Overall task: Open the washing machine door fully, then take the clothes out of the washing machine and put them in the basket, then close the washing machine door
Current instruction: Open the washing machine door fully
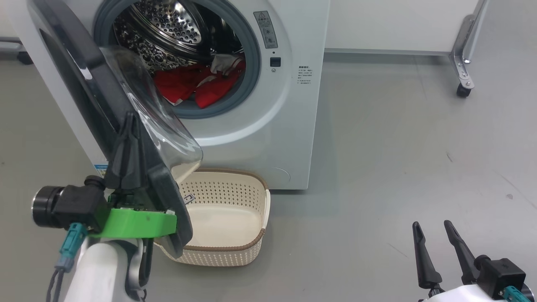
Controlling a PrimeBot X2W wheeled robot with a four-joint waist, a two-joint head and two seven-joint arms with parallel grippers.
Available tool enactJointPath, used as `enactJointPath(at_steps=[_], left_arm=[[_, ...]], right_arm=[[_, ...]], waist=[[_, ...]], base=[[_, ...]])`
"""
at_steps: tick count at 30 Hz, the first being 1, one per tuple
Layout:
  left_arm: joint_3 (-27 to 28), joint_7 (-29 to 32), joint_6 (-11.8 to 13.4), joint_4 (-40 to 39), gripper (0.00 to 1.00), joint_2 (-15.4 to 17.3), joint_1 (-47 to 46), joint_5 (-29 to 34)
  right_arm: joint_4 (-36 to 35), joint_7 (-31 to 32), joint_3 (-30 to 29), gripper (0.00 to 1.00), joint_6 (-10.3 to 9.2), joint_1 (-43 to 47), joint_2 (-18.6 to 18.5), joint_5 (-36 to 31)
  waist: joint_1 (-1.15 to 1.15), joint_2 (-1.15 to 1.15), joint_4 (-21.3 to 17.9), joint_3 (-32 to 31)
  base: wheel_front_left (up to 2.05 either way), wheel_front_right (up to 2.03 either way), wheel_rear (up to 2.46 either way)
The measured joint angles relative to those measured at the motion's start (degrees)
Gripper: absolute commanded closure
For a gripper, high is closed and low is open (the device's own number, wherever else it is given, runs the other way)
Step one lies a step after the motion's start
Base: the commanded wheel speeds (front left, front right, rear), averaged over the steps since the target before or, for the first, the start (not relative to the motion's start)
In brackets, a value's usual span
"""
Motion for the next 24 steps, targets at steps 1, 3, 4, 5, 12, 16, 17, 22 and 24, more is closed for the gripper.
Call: enactJointPath(at_steps=[1,3,4,5,12,16,17,22,24], left_arm=[[-0.6,0.4,-0.1,0.1,1.00,0.0,-0.1,0.0],[-1.8,1.0,-0.5,0.6,1.00,0.0,-0.1,0.0],[-2.4,1.2,-0.7,1.0,1.00,0.0,-0.1,0.0],[-2.7,1.6,-0.9,1.4,1.00,-0.1,-0.1,0.1],[-6.3,4.7,-1.6,5.5,1.00,-0.1,0.8,0.4],[-7.9,6.6,-1.9,8.7,1.00,-0.1,2.2,0.4],[-8.1,7.1,-2.0,9.4,1.00,-0.1,2.5,0.4],[-8.7,8.1,-2.2,13.4,1.00,-0.1,3.7,0.3],[-8.2,8.1,-2.1,14.4,1.00,-0.1,3.7,0.3]], right_arm=[[0.0,0.0,-0.1,0.00,0.01,0.0,0.0,0.0],[0.1,0.0,-0.2,0.00,0.21,0.0,0.0,0.0],[0.1,0.0,-0.2,0.00,0.22,0.0,0.0,0.0],[0.1,0.0,-0.1,0.00,0.26,0.0,0.0,0.0],[0.5,0.0,0.0,0.00,0.77,0.0,0.4,-0.1],[0.7,0.0,-0.5,0.00,0.76,-0.1,0.6,-0.5],[0.7,0.0,-0.6,0.00,0.76,-0.1,0.7,-0.5],[0.8,0.0,-0.8,0.00,0.86,-0.1,0.9,-0.5],[1.0,0.0,-0.8,0.00,1.21,-0.1,1.0,-0.6]], waist=[[0.00,0.00,-0.1,0.0],[0.00,0.00,-0.4,0.1],[0.00,0.00,-0.5,0.1],[0.00,0.00,-0.7,0.2],[0.00,0.00,-2.1,0.8],[0.00,0.00,-2.7,1.1],[0.00,0.00,-2.8,1.2],[0.00,0.00,-3.2,1.4],[0.00,0.00,-3.3,1.5]], base=[[0.00,0.00,0.00],[0.00,0.00,0.00],[0.00,0.00,0.00],[0.00,0.00,0.00],[0.00,0.00,0.00],[0.00,0.00,0.00],[0.00,0.00,0.00],[0.00,0.00,0.00],[0.00,0.00,0.00]])
